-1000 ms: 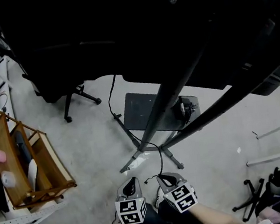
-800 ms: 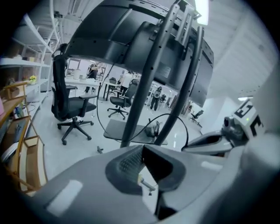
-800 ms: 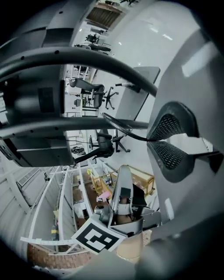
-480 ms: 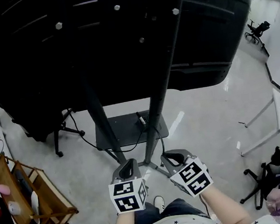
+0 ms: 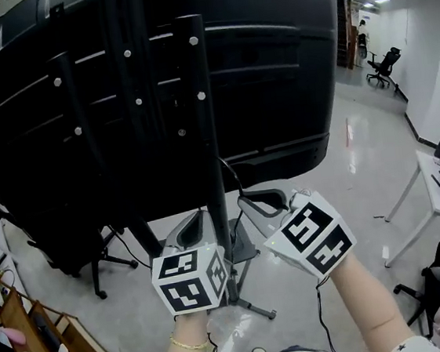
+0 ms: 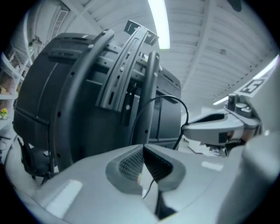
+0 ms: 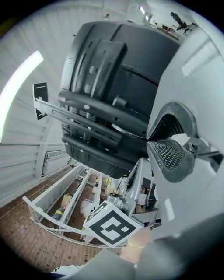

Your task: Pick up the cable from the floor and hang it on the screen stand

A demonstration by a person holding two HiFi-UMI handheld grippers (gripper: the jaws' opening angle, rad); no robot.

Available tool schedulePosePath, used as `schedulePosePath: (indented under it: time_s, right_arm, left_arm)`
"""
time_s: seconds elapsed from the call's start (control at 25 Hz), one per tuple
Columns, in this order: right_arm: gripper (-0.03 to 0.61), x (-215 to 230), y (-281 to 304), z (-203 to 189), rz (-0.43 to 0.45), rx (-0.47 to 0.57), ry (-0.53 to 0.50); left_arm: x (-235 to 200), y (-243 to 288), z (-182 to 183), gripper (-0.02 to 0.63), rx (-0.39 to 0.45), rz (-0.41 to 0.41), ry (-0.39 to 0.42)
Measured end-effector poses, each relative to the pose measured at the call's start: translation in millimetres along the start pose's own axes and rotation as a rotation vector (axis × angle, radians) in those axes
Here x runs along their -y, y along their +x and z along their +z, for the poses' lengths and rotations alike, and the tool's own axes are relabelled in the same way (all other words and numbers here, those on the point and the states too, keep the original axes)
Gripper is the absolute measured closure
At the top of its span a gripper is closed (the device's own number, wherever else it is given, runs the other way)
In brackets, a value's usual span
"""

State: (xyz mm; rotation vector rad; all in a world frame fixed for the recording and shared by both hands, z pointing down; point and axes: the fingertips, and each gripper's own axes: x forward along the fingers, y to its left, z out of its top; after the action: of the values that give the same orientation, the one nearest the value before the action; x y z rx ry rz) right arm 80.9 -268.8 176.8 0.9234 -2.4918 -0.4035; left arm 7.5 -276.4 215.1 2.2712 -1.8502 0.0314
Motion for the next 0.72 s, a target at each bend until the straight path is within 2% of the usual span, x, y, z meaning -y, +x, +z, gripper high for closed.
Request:
schedulePosePath:
  time_s: [0.16,0.28,0.4,0.56,0.72]
  right_arm:
    - [0.566,41.7,-18.1,67.3,-0.044,0.114,-0.031]
    - [0.565,76.2,-23.5,114.6,-0.047,0.196,0.018]
    - [0.563,114.1,-21.8,154.4,-0.061,0.238,0.075]
    - [0.56,157.7,-15.9,196.1,-0.099,0.267,0.124]
    - [0.558,191.2,-5.1,210.2,-0.11,0.256,0.21]
  left_arm:
    - [3.8,1.2,85.4,0.606,0.135,0.031,0.1]
    - [1.9,2.5,143.5,0.606,0.218,0.056,0.161]
    - [-3.7,6.1,190.2,0.606,0.262,0.096,0.218]
    - [-8.2,13.9,236.5,0.606,0.311,0.145,0.265]
    - [-5.3,23.4,259.4,0.606,0.313,0.168,0.288]
